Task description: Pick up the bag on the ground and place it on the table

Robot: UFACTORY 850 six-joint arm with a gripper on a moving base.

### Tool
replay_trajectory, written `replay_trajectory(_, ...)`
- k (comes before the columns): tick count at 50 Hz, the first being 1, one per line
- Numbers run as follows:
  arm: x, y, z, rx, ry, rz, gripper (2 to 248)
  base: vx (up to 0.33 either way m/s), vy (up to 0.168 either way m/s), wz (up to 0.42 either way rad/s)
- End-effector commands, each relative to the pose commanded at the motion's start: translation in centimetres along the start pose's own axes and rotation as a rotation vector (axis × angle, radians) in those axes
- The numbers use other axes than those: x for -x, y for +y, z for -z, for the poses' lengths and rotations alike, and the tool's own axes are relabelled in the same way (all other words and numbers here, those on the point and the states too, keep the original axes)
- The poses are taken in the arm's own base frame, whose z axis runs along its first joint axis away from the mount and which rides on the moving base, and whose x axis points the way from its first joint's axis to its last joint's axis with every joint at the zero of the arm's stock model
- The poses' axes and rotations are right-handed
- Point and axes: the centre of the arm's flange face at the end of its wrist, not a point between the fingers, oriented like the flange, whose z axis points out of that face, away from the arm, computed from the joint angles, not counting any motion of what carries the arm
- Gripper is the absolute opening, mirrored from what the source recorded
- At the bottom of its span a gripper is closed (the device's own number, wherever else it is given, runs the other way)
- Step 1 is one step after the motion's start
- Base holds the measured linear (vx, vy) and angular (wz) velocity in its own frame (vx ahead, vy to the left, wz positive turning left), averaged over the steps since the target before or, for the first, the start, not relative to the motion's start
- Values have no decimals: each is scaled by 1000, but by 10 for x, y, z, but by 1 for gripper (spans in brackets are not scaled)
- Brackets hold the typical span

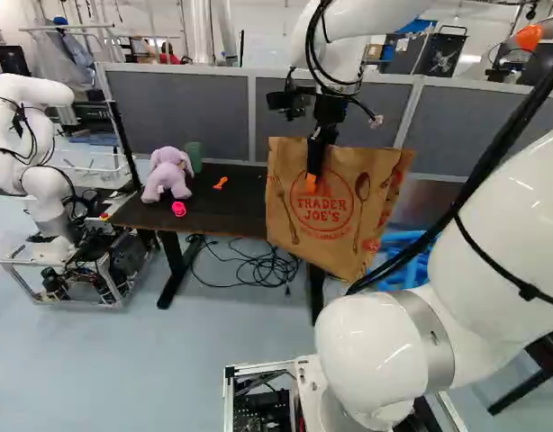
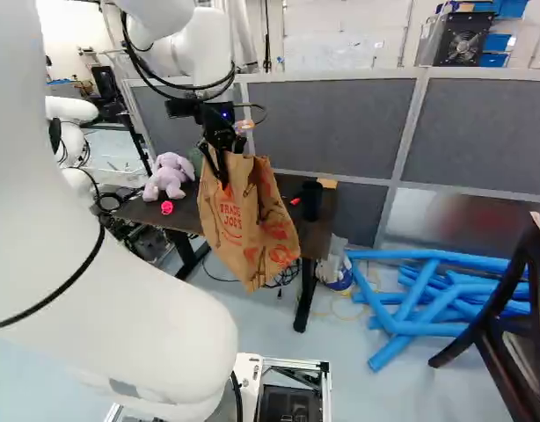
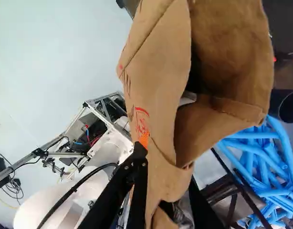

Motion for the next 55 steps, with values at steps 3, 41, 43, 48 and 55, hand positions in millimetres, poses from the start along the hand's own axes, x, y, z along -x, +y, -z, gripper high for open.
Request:
replay_trajectory(3,0,0,0,0,0,0,21,163,100,156)
replay_trajectory(41,0,0,0,0,0,0,21,111,50,46)
replay_trajectory(43,0,0,0,0,0,0,21,68,-2,-4)
replay_trajectory(48,0,0,0,0,0,0,21,70,-2,-4)
replay_trajectory(55,0,0,0,0,0,0,21,70,2,-3)
